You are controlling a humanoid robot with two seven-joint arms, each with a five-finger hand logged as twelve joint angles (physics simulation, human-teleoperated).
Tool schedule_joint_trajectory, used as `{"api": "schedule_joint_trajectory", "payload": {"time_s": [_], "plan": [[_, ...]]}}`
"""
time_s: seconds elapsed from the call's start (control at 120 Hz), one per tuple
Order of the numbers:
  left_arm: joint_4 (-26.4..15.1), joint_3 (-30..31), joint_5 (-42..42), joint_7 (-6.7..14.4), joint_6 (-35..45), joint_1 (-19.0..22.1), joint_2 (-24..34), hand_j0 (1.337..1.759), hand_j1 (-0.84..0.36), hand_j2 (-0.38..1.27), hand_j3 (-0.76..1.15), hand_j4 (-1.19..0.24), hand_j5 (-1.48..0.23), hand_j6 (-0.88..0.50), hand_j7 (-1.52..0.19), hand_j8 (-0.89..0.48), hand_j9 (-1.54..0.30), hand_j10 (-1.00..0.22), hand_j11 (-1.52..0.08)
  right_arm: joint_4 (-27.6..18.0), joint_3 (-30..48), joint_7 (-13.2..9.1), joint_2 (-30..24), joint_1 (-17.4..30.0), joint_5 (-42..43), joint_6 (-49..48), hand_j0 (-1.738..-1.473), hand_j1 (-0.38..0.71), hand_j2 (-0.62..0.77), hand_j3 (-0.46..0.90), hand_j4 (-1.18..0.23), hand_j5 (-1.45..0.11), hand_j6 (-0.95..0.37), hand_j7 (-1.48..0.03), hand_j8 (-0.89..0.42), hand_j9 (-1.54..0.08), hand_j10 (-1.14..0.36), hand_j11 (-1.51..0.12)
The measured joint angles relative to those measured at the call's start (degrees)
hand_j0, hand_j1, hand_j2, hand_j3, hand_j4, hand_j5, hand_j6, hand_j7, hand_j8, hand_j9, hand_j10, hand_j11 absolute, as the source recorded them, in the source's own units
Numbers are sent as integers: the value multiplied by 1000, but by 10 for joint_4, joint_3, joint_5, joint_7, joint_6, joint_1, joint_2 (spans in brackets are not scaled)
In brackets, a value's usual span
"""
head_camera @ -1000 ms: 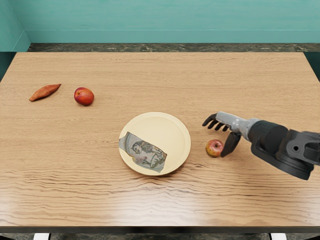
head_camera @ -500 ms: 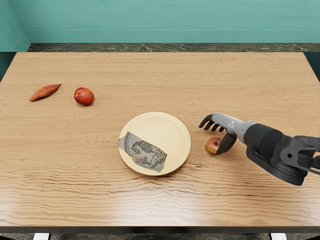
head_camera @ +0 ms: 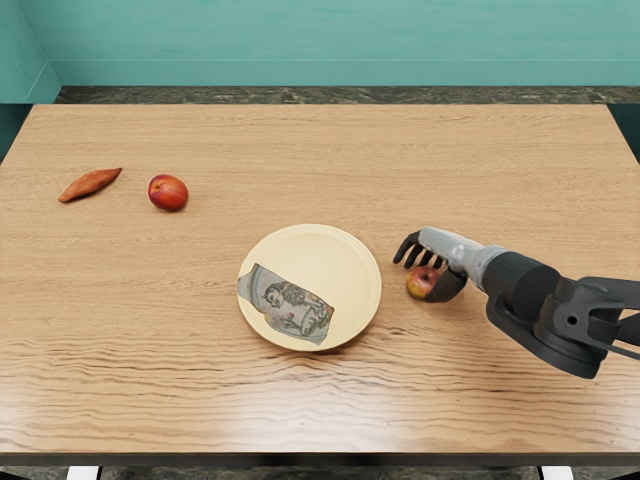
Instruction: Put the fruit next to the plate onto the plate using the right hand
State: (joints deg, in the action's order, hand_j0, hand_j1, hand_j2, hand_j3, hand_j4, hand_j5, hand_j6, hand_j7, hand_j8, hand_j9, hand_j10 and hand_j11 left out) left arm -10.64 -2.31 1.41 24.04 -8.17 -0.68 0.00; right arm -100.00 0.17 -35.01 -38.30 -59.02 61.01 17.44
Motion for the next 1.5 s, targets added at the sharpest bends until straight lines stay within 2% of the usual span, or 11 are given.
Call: {"api": "schedule_joint_trajectory", "payload": {"time_s": [0.433,0.583,0.833,1.033,1.267,1.375,1.5], "plan": [[0,0,0,0,0,0,0,1658,339,2,0,-9,-11,-9,-11,-9,-11,-9,-11,0,-1,0,3,5,3,5,-1656,286,-60,0,-506,-639,-497,-646,-380,-654,-493,-654],[0,0,0,0,0,0,0,1658,339,2,0,-9,-11,-9,-11,-9,-11,-9,-11,0,-1,0,4,7,8,7,-1656,301,26,-1,-546,-622,-499,-661,-381,-658,-500,-660],[0,0,0,0,0,0,0,1658,339,2,0,-9,-11,-9,-11,-9,-11,-9,-11,0,-2,0,3,9,8,9,-1655,264,102,0,-598,-705,-541,-738,-439,-734,-550,-736],[0,0,0,0,0,0,0,1658,339,2,0,-9,-11,-9,-11,-9,-11,-9,-11,0,-3,0,3,10,8,13,-1653,245,94,-1,-613,-747,-541,-769,-428,-764,-542,-769],[0,0,0,0,0,1,0,1658,339,2,0,-9,-11,-9,-11,-9,-11,-9,-11,0,-3,0,3,17,12,16,-1651,248,127,0,-663,-761,-560,-810,-462,-803,-545,-823],[0,0,0,0,0,1,0,1658,339,2,0,-9,-11,-9,-11,-9,-11,-9,-11,0,-4,0,3,18,10,16,-1652,249,217,0,-667,-804,-597,-834,-447,-837,-544,-854],[0,0,0,0,0,0,0,1658,339,2,0,-8,-11,-8,-11,-8,-11,-8,-11,0,-4,0,2,18,8,16,-1653,264,203,0,-663,-841,-629,-850,-435,-858,-538,-871]]}}
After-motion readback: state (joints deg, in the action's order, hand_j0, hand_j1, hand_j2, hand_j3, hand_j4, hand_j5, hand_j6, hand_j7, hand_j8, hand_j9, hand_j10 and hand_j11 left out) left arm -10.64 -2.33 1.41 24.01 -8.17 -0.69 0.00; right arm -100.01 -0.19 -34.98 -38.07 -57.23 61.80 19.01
